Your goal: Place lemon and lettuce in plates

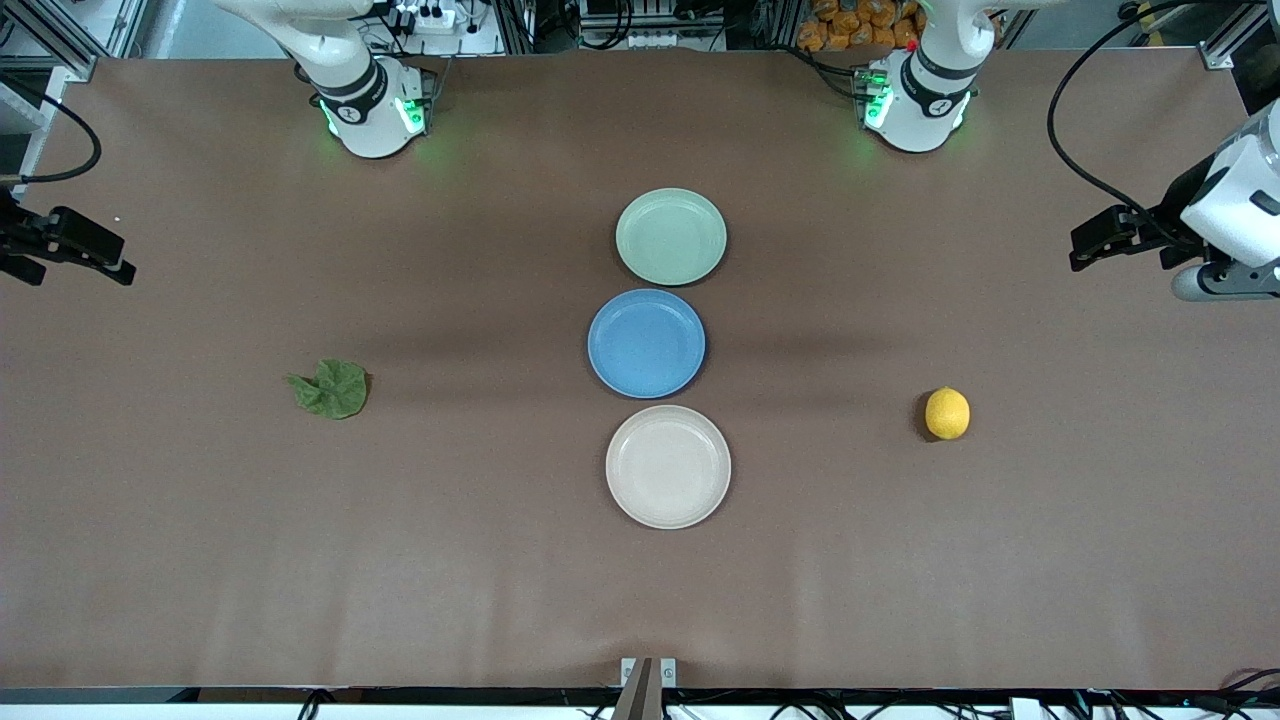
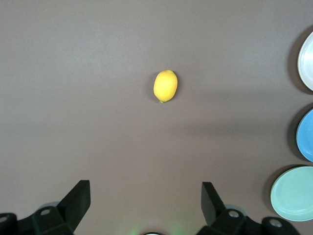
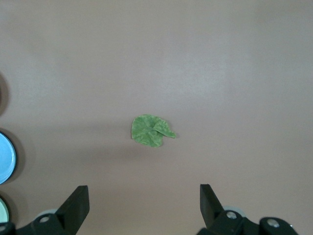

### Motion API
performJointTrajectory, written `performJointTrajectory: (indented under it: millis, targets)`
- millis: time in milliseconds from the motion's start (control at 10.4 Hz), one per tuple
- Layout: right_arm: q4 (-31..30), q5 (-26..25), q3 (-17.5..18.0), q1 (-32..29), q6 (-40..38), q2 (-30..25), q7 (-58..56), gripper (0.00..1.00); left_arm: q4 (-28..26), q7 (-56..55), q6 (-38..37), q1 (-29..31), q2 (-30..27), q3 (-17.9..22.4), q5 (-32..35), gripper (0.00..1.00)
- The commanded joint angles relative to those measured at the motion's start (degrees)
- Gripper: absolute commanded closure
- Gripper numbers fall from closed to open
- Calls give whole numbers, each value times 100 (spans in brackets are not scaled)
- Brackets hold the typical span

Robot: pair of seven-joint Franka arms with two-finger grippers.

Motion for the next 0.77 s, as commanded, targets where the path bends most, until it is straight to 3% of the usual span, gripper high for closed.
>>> performJointTrajectory:
  millis: [0, 671]
  targets:
    - [148, -85, 21, -57, -71, 61, 56, 0, 16, 142, 89, 57, 171, -15, -36, 0]
    - [113, -85, 12, -83, -62, 332, 21, 0, -581, 150, 1116, 48, 611, -15, 52, 0]
